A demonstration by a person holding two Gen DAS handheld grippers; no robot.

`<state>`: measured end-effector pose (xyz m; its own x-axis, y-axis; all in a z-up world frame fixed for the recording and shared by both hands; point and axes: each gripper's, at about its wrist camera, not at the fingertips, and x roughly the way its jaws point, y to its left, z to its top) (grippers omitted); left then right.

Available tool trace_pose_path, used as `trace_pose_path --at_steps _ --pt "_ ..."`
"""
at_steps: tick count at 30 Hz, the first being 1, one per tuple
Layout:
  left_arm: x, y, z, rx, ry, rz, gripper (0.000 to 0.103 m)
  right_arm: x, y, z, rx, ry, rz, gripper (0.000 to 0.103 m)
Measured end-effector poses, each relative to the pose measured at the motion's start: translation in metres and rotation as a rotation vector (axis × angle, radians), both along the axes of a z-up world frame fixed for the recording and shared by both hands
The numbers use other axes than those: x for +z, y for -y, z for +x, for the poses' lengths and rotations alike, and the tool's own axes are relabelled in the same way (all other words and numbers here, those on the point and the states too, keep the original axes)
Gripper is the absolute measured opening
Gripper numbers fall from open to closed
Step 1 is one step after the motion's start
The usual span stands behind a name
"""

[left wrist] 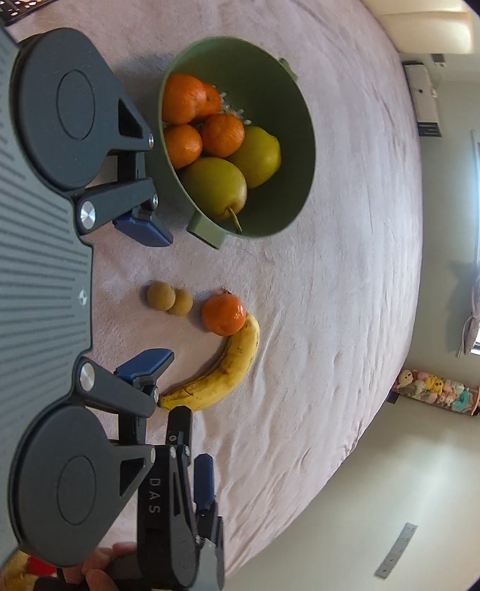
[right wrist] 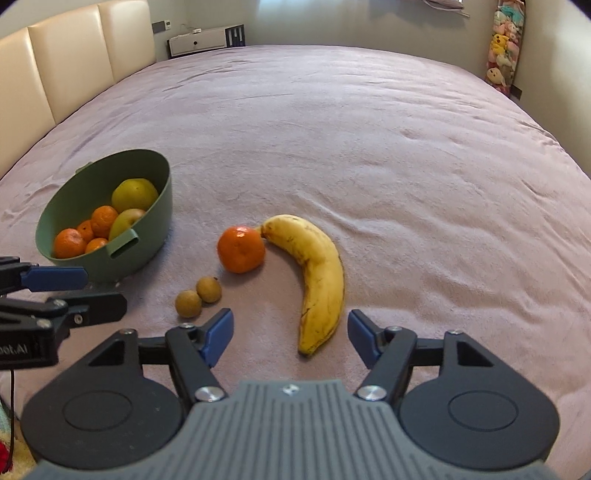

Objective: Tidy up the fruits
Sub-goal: 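Move the left tool to the last mandarin while the right tool approaches the banana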

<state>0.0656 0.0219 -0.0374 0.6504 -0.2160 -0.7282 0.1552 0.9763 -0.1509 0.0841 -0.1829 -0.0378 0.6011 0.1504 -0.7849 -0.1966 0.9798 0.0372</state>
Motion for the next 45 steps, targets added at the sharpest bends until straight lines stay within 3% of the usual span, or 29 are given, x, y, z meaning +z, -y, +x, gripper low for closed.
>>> trace_pose_path --at_steps 4,9,13,18,25,45 --pt "-0.001 0.017 0.004 -0.044 0.033 0.066 0.069 -0.002 0.004 0.004 -0.021 0.024 -0.013 0.066" --pt "-0.003 0.035 0.015 -0.094 0.039 0.084 0.055 -0.007 0.013 0.013 -0.061 0.036 -0.021 0.065" --pt "-0.006 0.047 0.028 -0.108 0.056 0.119 0.055 -0.013 0.018 0.024 -0.083 0.033 -0.018 0.061" --pt "-0.014 0.040 0.048 -0.088 0.030 0.055 0.055 -0.017 0.019 0.039 -0.083 0.025 -0.019 0.055" --pt "-0.021 0.029 0.062 -0.057 0.020 0.032 0.055 -0.023 0.009 0.055 -0.032 0.023 -0.042 0.054" --pt "-0.037 0.027 0.085 -0.079 -0.026 0.067 0.055 -0.058 -0.002 0.094 0.023 -0.067 -0.049 0.049"
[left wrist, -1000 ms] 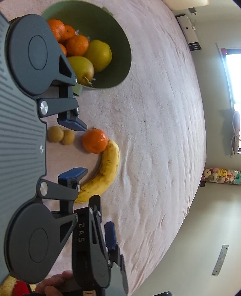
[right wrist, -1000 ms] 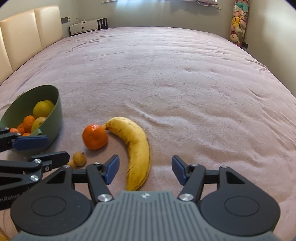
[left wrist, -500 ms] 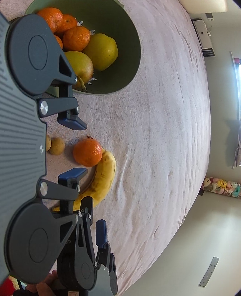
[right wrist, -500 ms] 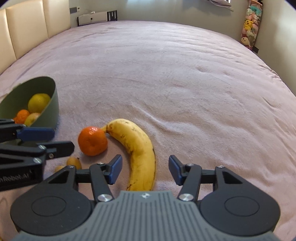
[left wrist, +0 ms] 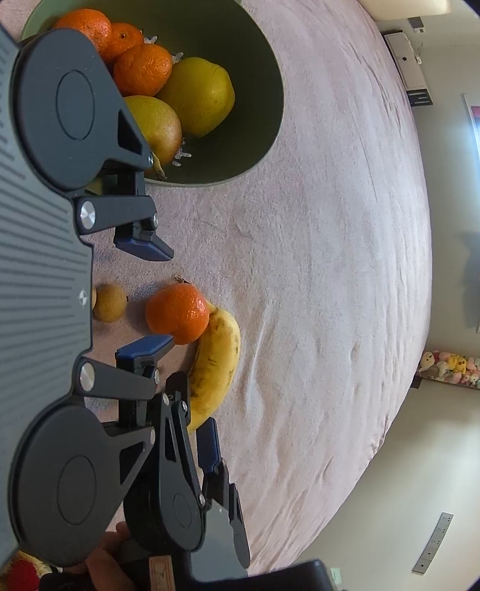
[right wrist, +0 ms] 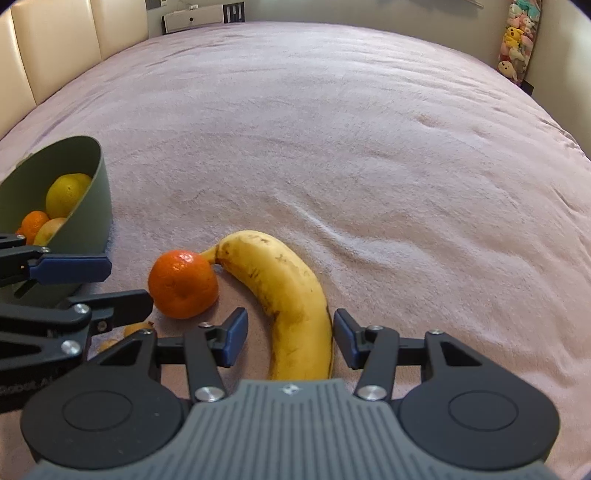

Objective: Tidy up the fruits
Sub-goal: 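Move the left tool to the last mandarin while the right tool approaches the banana, then close the left tool on the mandarin while the right tool grasps the banana middle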

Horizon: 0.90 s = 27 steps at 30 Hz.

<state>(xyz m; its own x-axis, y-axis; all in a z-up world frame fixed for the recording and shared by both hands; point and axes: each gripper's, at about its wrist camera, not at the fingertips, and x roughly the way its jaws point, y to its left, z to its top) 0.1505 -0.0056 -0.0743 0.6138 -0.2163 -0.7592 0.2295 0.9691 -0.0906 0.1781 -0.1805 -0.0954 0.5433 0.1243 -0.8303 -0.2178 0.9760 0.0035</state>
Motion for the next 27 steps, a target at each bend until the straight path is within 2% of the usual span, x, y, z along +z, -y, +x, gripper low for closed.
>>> trace_pose_path --at_steps 2,5,11,16,27 --pt "0.000 0.001 0.000 -0.004 -0.001 0.005 0.055 -0.005 0.001 0.003 -0.011 -0.022 0.000 0.049" --pt "-0.001 0.004 0.001 -0.011 -0.001 0.021 0.055 -0.009 0.002 0.005 -0.027 -0.034 -0.001 0.039" --pt "-0.003 0.012 0.001 -0.022 0.006 0.046 0.056 -0.007 0.001 0.002 -0.011 -0.020 -0.033 0.037" --pt "-0.005 0.015 0.001 -0.027 0.012 0.061 0.056 -0.001 0.013 0.000 -0.069 -0.003 -0.056 0.037" --pt "-0.018 0.032 0.008 -0.044 0.024 0.134 0.059 -0.001 0.032 -0.002 -0.110 -0.023 -0.014 0.037"
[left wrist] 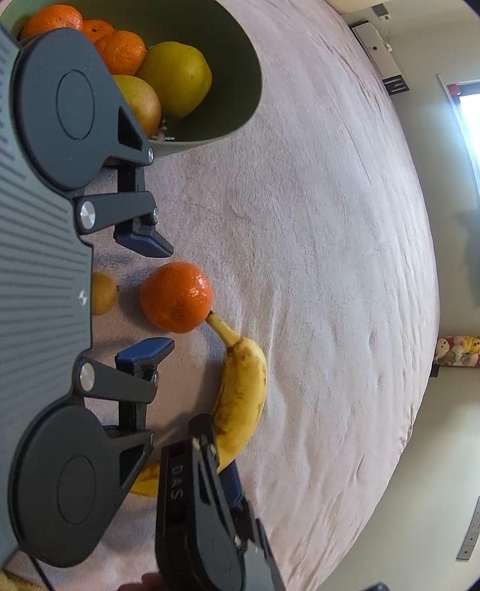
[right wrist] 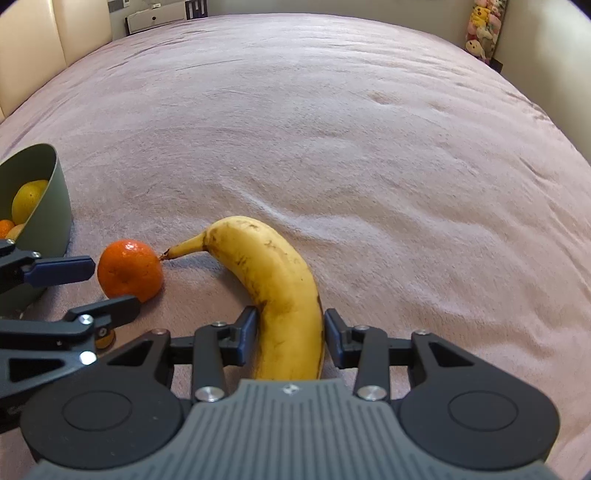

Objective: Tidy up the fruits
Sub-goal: 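Close the left tool on the mandarin while the right tool grasps the banana middle, then carry the mandarin and banana over the green colander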

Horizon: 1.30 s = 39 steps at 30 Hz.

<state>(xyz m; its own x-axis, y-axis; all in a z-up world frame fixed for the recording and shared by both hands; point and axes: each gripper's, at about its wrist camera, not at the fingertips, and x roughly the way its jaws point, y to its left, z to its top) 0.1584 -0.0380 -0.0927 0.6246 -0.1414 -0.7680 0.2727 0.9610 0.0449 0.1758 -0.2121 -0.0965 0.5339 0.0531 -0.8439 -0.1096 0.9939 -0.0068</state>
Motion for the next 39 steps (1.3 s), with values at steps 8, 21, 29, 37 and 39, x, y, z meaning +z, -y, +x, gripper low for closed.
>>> trace_pose_path --at_steps 8,21,29,37,39 --pt "-0.009 0.006 0.010 0.021 -0.008 0.016 0.059 -0.003 0.003 0.000 0.003 -0.001 0.022 0.037" --pt "-0.009 0.002 0.012 0.032 -0.018 -0.022 0.051 -0.008 0.006 0.001 0.001 -0.003 0.034 0.039" --pt "0.002 0.001 0.008 0.045 0.009 -0.030 0.049 -0.006 -0.002 -0.002 0.019 0.009 -0.004 0.039" --pt "0.022 0.000 -0.002 0.048 0.053 -0.042 0.049 0.000 -0.005 -0.005 0.009 0.010 -0.009 0.037" --pt "0.030 -0.001 -0.005 0.044 0.072 -0.047 0.049 0.002 -0.003 -0.006 -0.009 0.010 -0.001 0.037"
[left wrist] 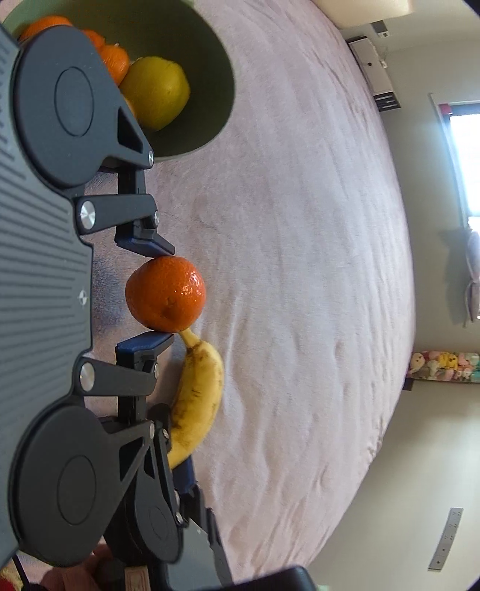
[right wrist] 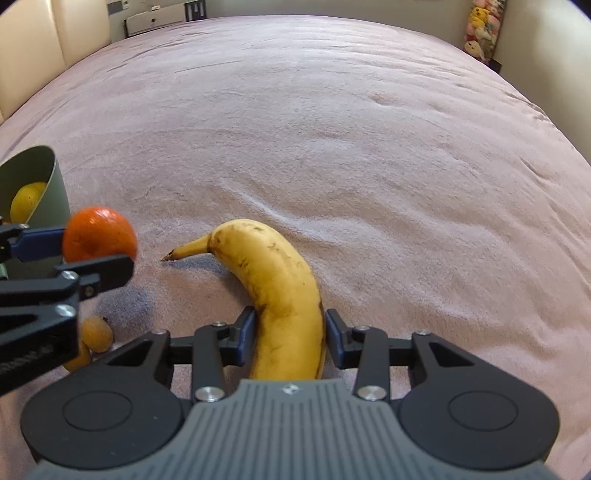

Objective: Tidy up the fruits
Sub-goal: 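Carry the mandarin and banana over the green colander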

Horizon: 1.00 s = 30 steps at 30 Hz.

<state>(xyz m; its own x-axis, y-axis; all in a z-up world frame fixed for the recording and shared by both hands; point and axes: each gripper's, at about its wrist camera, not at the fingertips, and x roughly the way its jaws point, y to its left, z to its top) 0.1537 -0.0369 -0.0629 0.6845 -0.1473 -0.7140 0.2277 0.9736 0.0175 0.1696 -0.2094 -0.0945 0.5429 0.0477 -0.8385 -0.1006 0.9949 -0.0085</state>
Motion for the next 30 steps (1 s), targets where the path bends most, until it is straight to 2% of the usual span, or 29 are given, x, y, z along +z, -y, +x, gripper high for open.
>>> trace_pose_path --at_steps 11,18,30 --pt "0.037 -0.013 -0.017 0.026 0.081 -0.005 0.049 0.030 -0.004 -0.013 -0.033 0.098 -0.012 0.037" --pt "0.058 -0.041 -0.027 0.080 0.128 0.010 0.049 0.058 -0.032 -0.025 0.049 0.191 -0.004 0.037" --pt "0.068 -0.106 -0.038 0.220 0.143 0.041 0.049 0.093 -0.081 -0.033 0.166 0.239 0.072 0.037"
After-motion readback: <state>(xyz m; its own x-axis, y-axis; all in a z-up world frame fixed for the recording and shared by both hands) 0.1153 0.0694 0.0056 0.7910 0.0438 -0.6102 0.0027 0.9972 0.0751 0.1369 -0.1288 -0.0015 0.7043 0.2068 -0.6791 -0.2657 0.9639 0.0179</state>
